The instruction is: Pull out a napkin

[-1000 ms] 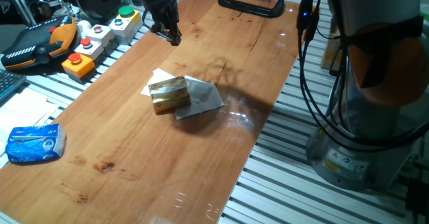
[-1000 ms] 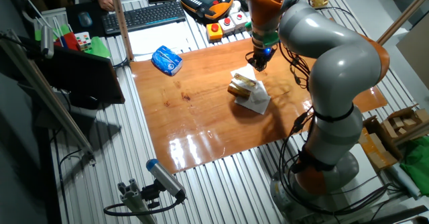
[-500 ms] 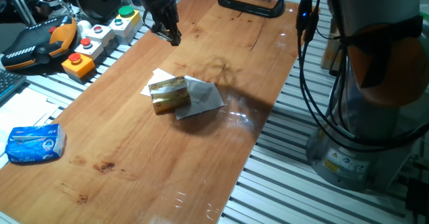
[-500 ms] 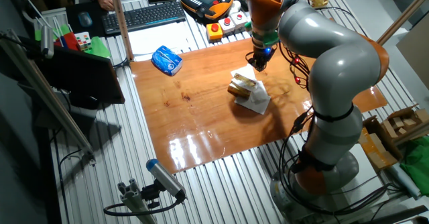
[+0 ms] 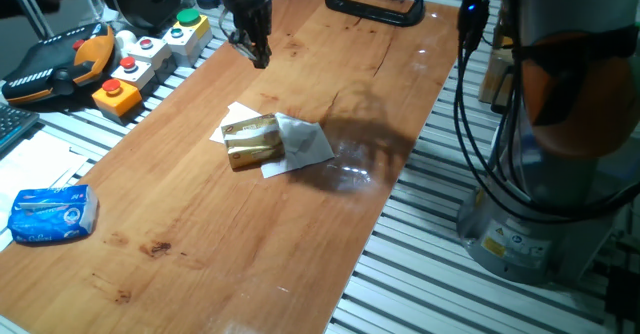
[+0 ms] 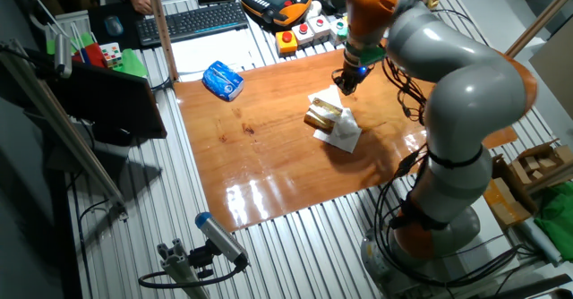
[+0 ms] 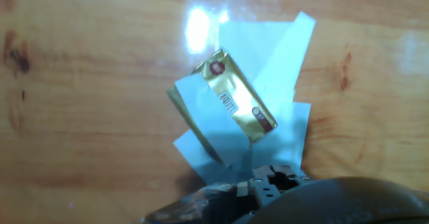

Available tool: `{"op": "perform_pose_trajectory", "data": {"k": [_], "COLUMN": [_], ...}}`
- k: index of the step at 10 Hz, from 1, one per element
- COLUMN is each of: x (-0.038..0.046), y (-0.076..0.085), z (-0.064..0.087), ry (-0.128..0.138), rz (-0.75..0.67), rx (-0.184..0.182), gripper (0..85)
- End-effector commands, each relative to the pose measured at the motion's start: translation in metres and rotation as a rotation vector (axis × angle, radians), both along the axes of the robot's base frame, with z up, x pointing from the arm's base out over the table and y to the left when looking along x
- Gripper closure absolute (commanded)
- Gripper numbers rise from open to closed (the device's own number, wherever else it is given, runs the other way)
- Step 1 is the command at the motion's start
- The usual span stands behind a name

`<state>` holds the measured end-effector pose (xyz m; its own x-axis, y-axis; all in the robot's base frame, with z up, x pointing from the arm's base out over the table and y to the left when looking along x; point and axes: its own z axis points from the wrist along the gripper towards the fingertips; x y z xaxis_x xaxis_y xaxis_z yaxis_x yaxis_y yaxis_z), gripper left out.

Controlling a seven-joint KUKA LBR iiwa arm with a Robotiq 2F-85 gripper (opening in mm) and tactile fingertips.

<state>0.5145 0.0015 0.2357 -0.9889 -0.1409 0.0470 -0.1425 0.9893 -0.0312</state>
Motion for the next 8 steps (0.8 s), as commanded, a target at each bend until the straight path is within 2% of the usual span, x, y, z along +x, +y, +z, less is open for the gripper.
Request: {"op": "perform_pose_trajectory", "data": {"k": [1, 2, 3, 4, 6, 7, 8], "x": [0.0001, 0.0001, 0.0001, 0.0001, 0.0001, -0.0012, -0.0026], "y": [0.000, 0.000, 0.000, 0.000, 0.000, 0.013, 0.024], "z": [0.000, 0.000, 0.000, 0.000, 0.000, -0.008, -0.018], "ry": [0.013, 0.055, 0.085, 0.081, 0.077, 0.034, 0.003], "rz": [0.012, 0.026, 0.022, 0.026, -0.013, -0.034, -0.057], "rx": [-0.003, 0.019, 0.051, 0.030, 0.018, -0.035, -0.057], "gripper": [84.3, 84.3, 84.3, 84.3, 81.0, 72.0, 55.0]}}
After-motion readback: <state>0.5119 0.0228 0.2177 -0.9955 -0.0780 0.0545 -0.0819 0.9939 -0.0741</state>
